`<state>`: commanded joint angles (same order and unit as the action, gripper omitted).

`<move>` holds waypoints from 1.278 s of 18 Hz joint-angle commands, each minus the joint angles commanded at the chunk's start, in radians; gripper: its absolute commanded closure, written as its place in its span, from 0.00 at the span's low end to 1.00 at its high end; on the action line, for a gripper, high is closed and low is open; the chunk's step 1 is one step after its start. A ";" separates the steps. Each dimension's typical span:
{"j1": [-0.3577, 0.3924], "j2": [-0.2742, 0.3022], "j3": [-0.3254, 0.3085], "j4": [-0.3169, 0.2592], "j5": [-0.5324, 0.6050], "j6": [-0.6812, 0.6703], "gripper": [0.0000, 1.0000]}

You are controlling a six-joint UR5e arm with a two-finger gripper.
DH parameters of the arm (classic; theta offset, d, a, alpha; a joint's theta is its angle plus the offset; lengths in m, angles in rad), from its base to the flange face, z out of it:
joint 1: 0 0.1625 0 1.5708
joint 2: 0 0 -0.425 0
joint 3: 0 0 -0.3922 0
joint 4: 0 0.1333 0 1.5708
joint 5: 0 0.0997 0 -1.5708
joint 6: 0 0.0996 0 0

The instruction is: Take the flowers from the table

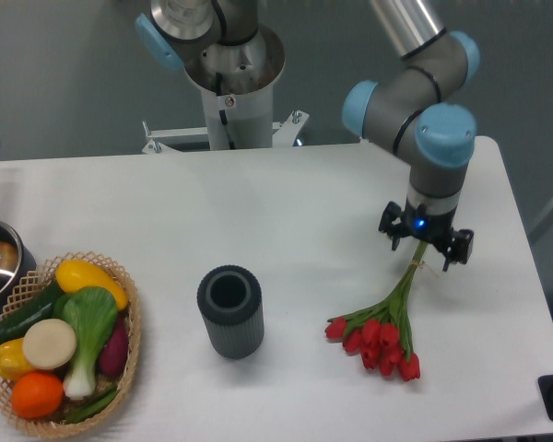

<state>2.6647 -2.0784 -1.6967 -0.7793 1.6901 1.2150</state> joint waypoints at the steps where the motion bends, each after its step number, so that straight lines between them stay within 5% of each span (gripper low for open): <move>1: -0.003 -0.003 0.003 -0.002 0.016 -0.012 0.00; 9: -0.074 -0.072 0.057 0.000 0.010 -0.101 0.00; 15: -0.081 -0.083 0.071 0.000 0.005 -0.153 1.00; 23: -0.043 0.030 0.087 -0.038 0.008 -0.157 1.00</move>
<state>2.6214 -2.0480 -1.6093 -0.8174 1.6982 1.0585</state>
